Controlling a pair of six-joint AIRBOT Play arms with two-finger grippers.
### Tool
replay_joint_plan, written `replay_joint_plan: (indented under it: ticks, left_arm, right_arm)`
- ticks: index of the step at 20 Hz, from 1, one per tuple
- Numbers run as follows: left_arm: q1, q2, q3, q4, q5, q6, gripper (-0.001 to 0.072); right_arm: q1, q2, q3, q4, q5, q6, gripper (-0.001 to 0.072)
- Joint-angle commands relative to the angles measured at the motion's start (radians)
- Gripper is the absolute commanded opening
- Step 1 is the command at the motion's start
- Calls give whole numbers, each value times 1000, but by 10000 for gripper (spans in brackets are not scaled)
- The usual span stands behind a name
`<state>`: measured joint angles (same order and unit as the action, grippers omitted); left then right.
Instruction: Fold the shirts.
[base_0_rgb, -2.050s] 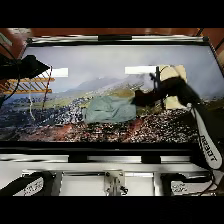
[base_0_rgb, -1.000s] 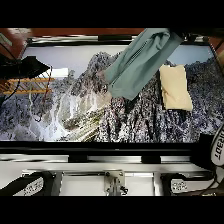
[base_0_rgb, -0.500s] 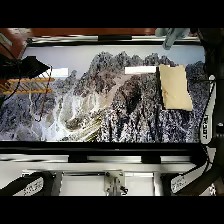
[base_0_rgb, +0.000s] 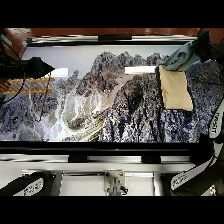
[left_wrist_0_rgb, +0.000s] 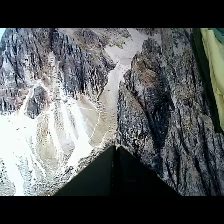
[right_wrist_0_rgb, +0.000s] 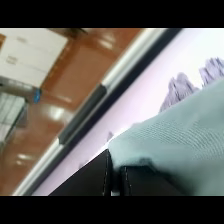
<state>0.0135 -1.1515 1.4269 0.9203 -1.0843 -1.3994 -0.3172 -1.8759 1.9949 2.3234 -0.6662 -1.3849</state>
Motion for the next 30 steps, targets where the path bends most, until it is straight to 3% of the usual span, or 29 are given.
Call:
replay_joint_plan:
  ticks: [1,4,7,10,13,23,28,29,30]
  left_arm:
    - [-12,-10,0,0,2,5,38]
    - [-14,-18,0,0,1,26,38]
    - [-14,-18,0,0,1,44,38]
    - [-14,-18,0,0,2,62,39]
    - [-14,-22,0,0,2,80,39]
    - [-14,-51,0,0,2,82,38]
    - [-28,-70,0,0,2,82,38]
    - [-36,-73,0,0,2,82,38]
    - [-44,-76,0,0,2,82,39]
  right_arm:
    - [-30,55,-3,-3,-153,54,73]
    - [-30,126,-3,-26,-233,122,73]
    - [-30,179,-3,-217,-454,235,73]
    - [-19,195,-3,-405,-780,238,73]
    - [41,178,-4,-639,-980,197,73]
    - [127,65,-97,-796,-997,193,74]
    - [127,65,-100,-861,-1047,134,73]
    - [127,65,-100,-868,-1047,134,99]
    - [127,65,-100,-888,-1048,132,307]
